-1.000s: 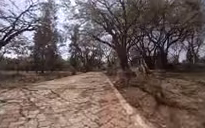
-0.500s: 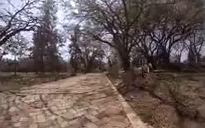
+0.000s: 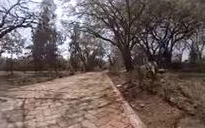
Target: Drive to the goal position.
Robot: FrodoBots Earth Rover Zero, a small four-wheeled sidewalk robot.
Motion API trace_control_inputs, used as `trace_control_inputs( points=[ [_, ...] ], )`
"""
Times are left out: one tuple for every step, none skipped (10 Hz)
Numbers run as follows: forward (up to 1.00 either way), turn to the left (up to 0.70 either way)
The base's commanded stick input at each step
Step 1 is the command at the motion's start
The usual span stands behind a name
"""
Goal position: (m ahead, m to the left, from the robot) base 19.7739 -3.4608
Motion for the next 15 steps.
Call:
trace_control_inputs(
  points=[
    [1.0, 0.28],
    [1.0, 0.39],
    [1.0, 0.2],
    [1.0, 0.0],
    [1.0, 0.0],
    [1.0, 0.0],
    [1.0, 0.0],
    [1.0, 0.0],
    [1.0, 0.0],
    [1.0, 0.0],
    [1.0, 0.0],
    [1.0, 0.0],
    [1.0, 0.0],
    [1.0, 0.0],
    [1.0, 0.0]
  ],
)
